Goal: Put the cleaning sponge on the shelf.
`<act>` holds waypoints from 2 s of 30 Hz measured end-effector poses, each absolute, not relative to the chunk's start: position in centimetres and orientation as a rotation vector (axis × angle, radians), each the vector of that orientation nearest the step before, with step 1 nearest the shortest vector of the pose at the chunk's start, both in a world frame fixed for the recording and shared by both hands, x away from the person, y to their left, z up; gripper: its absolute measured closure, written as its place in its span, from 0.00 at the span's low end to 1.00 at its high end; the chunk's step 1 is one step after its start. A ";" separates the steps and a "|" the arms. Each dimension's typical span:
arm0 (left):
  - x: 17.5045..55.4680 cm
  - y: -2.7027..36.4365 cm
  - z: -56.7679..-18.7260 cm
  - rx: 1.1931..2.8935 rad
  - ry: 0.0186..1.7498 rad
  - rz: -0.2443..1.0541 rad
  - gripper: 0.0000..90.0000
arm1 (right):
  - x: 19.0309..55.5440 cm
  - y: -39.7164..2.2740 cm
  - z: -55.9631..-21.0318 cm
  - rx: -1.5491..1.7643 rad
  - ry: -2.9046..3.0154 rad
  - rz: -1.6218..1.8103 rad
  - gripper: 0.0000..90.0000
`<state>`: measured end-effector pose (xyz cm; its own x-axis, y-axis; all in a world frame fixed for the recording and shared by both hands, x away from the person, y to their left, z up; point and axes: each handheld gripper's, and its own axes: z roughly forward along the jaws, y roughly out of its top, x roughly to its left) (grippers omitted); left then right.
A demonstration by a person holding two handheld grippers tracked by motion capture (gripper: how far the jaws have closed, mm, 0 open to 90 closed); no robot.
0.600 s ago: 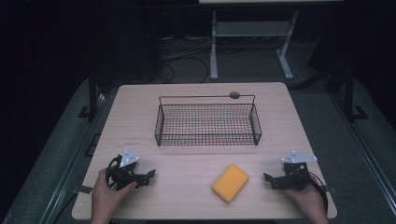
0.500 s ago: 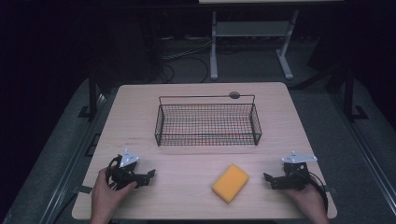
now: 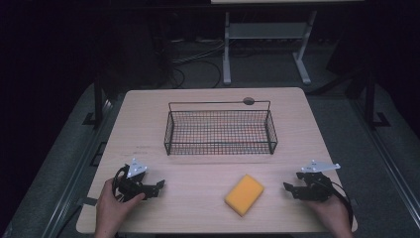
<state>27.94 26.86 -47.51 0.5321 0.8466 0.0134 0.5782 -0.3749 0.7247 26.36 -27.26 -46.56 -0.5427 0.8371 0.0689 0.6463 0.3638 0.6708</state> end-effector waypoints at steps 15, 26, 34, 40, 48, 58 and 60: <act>27.9 26.9 -47.5 2.094 1.150 0.510 0.14 | 25.7 -26.6 -44.9 1.304 2.501 1.011 1.00; 27.9 26.8 -47.5 2.093 1.151 0.510 0.14 | 25.2 -25.0 -44.3 1.239 2.577 0.983 1.00; 27.9 26.8 -47.5 2.091 1.154 0.510 0.14 | 25.6 -23.2 -44.1 1.172 2.618 1.009 1.00; 27.9 26.8 -47.5 2.092 1.154 0.510 0.14 | 25.5 -22.0 -44.3 1.136 2.656 0.999 1.00; 27.9 26.8 -47.5 2.092 1.154 0.510 0.14 | 25.7 -20.9 -44.7 1.107 2.694 0.992 1.00; 27.9 26.8 -47.5 2.093 1.154 0.510 0.14 | 27.0 -20.0 -44.9 1.088 2.706 0.975 1.00; 27.9 26.8 -47.5 2.092 1.154 0.510 0.14 | 27.1 -19.8 -44.9 1.084 2.709 0.977 1.00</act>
<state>27.94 26.82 -47.52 0.5291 0.8484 0.0120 0.5799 -0.3719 0.7248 27.14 -19.77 -44.91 -0.7499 0.6403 0.1667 0.5991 0.5503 0.5815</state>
